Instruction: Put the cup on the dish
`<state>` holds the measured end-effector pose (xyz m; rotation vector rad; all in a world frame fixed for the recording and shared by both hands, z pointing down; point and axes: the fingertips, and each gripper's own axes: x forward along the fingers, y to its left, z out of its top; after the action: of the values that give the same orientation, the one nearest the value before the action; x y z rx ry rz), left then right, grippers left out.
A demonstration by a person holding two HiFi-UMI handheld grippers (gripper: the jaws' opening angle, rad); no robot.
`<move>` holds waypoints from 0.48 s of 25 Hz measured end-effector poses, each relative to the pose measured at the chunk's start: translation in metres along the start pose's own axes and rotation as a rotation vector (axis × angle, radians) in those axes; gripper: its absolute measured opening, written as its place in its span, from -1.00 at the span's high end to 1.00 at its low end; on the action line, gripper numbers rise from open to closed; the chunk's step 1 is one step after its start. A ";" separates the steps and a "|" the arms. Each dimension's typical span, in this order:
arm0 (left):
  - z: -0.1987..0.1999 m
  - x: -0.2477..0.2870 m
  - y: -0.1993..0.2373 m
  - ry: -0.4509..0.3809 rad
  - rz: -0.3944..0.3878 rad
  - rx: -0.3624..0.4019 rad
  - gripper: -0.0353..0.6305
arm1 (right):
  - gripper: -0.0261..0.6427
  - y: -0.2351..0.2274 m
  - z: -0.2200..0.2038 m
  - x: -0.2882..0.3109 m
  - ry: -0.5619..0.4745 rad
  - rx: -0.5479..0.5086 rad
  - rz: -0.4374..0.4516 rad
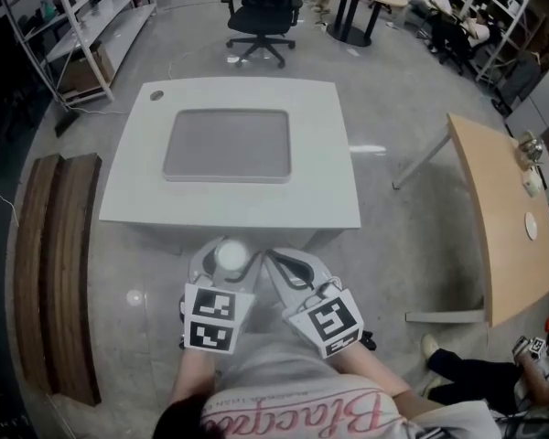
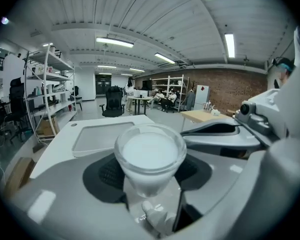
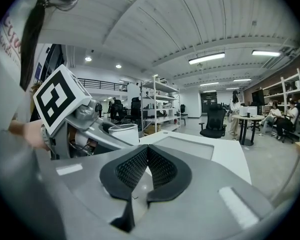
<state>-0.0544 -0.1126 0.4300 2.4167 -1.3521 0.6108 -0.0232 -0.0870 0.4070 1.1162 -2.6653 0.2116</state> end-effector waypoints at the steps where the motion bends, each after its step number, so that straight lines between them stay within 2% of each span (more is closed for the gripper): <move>1: 0.004 0.006 0.005 -0.001 0.003 -0.005 0.12 | 0.92 -0.006 0.002 0.006 0.002 0.001 0.003; 12: 0.047 0.081 0.062 0.004 0.033 -0.032 0.12 | 0.92 -0.074 0.022 0.073 0.036 0.012 0.041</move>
<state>-0.0599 -0.2250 0.4333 2.3717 -1.3917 0.5973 -0.0233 -0.1936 0.4093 1.0521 -2.6607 0.2530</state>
